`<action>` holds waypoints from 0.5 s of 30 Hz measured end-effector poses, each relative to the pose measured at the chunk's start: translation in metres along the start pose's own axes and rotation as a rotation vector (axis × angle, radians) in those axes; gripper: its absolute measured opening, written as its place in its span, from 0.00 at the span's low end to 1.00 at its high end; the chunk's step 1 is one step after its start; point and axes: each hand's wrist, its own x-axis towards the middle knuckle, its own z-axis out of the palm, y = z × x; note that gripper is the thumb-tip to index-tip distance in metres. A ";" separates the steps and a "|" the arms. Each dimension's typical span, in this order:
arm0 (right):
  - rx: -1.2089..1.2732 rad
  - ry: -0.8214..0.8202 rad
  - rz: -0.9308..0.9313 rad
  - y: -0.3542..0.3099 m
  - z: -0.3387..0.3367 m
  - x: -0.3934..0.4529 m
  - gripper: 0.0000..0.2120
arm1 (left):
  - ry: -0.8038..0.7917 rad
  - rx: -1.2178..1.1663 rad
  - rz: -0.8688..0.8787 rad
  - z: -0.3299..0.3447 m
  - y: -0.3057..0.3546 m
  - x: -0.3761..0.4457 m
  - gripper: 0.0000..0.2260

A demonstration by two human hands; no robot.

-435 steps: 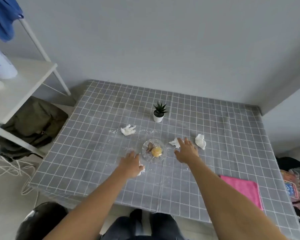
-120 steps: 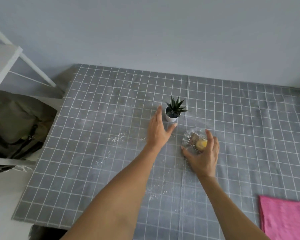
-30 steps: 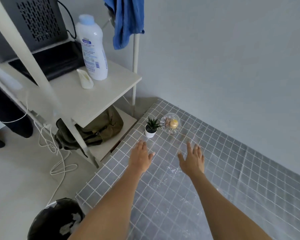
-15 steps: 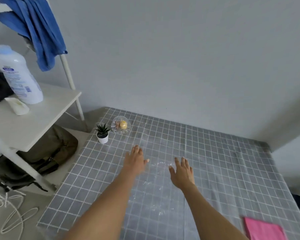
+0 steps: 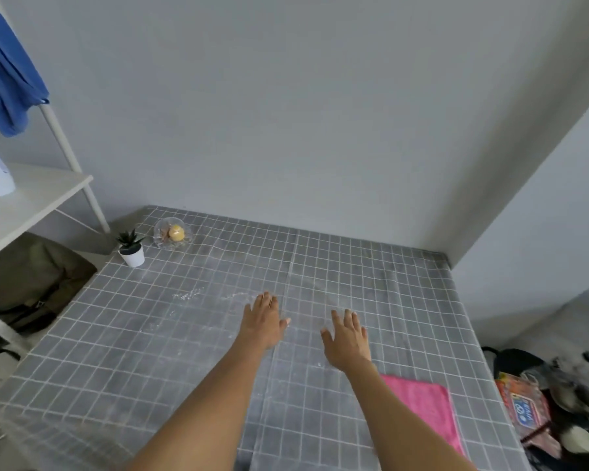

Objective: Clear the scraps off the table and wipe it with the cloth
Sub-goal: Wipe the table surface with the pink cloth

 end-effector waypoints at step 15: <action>-0.032 -0.081 0.070 0.195 0.010 -0.108 0.28 | -0.101 0.002 0.078 0.107 0.178 -0.087 0.30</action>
